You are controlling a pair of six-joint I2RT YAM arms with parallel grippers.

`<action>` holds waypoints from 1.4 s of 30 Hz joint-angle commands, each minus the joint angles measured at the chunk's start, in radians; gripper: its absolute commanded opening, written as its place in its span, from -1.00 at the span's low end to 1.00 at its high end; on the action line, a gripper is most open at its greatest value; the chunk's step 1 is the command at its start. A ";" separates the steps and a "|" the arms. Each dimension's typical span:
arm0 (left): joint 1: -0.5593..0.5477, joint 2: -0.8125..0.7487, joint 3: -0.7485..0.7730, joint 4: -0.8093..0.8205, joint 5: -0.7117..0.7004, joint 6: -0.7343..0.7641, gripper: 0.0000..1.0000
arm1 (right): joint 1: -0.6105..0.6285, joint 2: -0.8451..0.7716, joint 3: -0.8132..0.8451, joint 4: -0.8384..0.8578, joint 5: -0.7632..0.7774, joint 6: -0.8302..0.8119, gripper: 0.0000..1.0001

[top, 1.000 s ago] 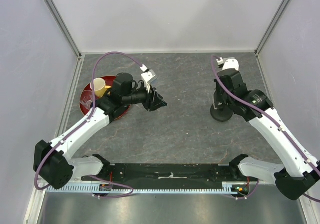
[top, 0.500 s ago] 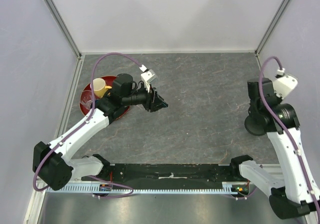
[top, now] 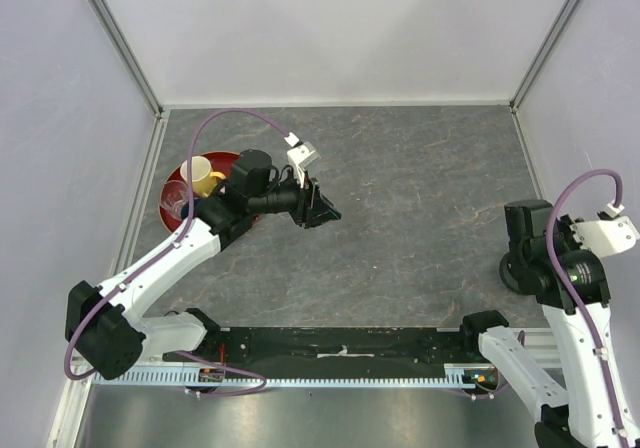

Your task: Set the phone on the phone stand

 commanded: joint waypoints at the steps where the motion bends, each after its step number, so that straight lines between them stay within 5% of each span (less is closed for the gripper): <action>1: -0.027 0.008 0.008 0.017 -0.003 -0.033 -0.01 | -0.063 -0.024 -0.019 -0.073 0.157 0.074 -1.00; 30: -0.070 0.048 0.033 -0.044 -0.041 0.011 -0.01 | -0.267 0.104 -0.125 -0.059 0.140 0.202 -1.00; 33: -0.073 0.051 0.033 -0.044 -0.035 0.008 -0.01 | -0.281 0.102 -0.136 -0.050 0.129 0.194 -0.70; 42: -0.087 0.054 0.036 -0.050 -0.037 0.015 -0.01 | -0.309 0.110 -0.087 -0.027 0.120 0.179 -0.22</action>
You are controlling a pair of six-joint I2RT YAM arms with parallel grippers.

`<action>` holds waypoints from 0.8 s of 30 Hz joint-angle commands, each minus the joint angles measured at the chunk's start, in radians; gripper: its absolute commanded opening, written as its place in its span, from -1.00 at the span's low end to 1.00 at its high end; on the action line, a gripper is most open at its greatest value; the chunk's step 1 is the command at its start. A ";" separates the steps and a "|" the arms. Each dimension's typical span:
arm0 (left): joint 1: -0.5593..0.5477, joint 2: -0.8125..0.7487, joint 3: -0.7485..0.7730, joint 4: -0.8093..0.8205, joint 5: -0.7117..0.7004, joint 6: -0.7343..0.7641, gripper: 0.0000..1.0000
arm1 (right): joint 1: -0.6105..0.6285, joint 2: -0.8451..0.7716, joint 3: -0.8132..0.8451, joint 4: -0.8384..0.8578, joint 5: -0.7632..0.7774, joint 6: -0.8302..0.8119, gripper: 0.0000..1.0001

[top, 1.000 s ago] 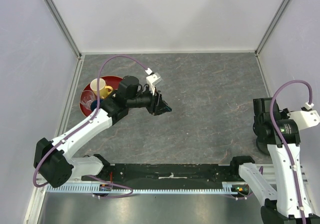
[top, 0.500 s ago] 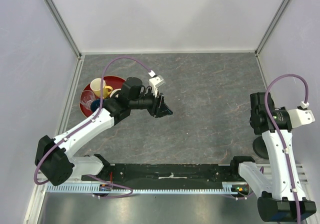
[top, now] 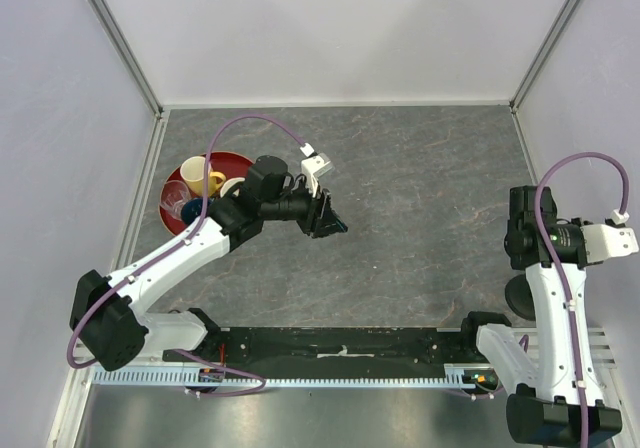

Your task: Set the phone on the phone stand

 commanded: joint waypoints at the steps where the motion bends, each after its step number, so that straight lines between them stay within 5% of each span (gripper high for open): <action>1: -0.010 0.005 0.036 -0.004 -0.006 0.014 -0.01 | -0.010 0.001 0.057 -0.059 0.059 -0.015 -0.13; 3: -0.010 0.008 0.036 -0.005 -0.006 0.014 -0.01 | -0.014 0.007 0.074 -0.059 0.058 -0.021 0.22; 14: -0.017 0.014 0.036 -0.007 -0.007 0.014 -0.01 | -0.019 0.004 0.170 -0.058 0.046 -0.090 0.89; 18: -0.015 0.015 0.037 -0.011 -0.013 0.022 -0.01 | -0.019 -0.009 0.192 0.030 0.032 -0.255 0.96; 24: -0.015 0.011 0.039 -0.016 -0.036 0.034 -0.01 | -0.018 -0.098 0.259 0.255 -0.012 -0.720 0.96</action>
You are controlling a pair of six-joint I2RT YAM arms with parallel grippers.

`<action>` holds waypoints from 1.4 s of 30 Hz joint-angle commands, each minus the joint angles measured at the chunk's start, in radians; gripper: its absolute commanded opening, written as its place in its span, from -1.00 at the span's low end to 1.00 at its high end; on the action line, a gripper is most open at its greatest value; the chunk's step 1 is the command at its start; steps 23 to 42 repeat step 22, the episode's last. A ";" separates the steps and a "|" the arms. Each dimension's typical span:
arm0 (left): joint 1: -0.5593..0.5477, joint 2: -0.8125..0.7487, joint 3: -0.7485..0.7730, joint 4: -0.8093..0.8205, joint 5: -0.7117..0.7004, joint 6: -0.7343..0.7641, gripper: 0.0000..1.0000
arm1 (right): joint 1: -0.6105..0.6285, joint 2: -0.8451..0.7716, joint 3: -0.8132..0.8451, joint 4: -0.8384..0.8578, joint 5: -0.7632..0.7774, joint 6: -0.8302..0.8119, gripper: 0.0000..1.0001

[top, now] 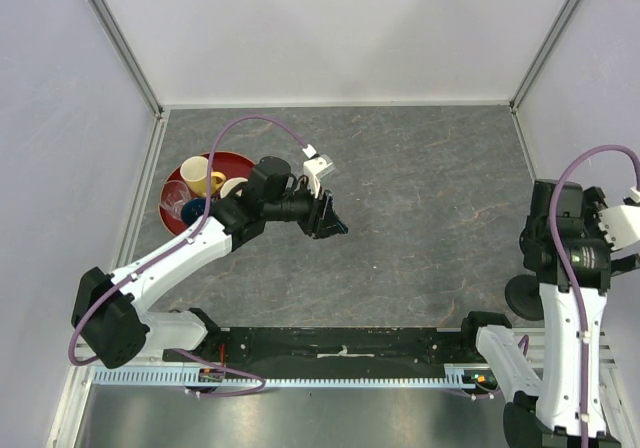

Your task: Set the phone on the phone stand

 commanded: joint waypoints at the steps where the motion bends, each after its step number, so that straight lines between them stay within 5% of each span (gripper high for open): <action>1: -0.005 -0.004 0.036 -0.004 -0.018 0.035 -0.01 | -0.005 -0.072 0.105 0.231 -0.049 -0.439 0.96; 6: -0.005 -0.076 0.004 0.048 -0.059 0.047 -0.01 | -0.005 -0.144 0.170 0.440 -0.345 -0.773 0.96; 7: -0.005 -0.094 -0.013 0.074 -0.072 0.052 -0.01 | -0.005 -0.152 0.173 0.471 -0.505 -0.795 0.96; 17: -0.018 -0.395 -0.098 0.156 -0.231 0.118 -0.01 | 0.140 -0.114 0.369 0.606 -0.975 -0.639 0.96; 22: -0.019 -0.594 0.064 0.027 -0.377 0.004 0.20 | 0.317 -0.060 0.510 0.620 -0.947 -0.652 0.96; 42: -0.019 -0.594 0.064 0.027 -0.377 0.004 0.20 | 0.317 -0.060 0.510 0.620 -0.947 -0.652 0.96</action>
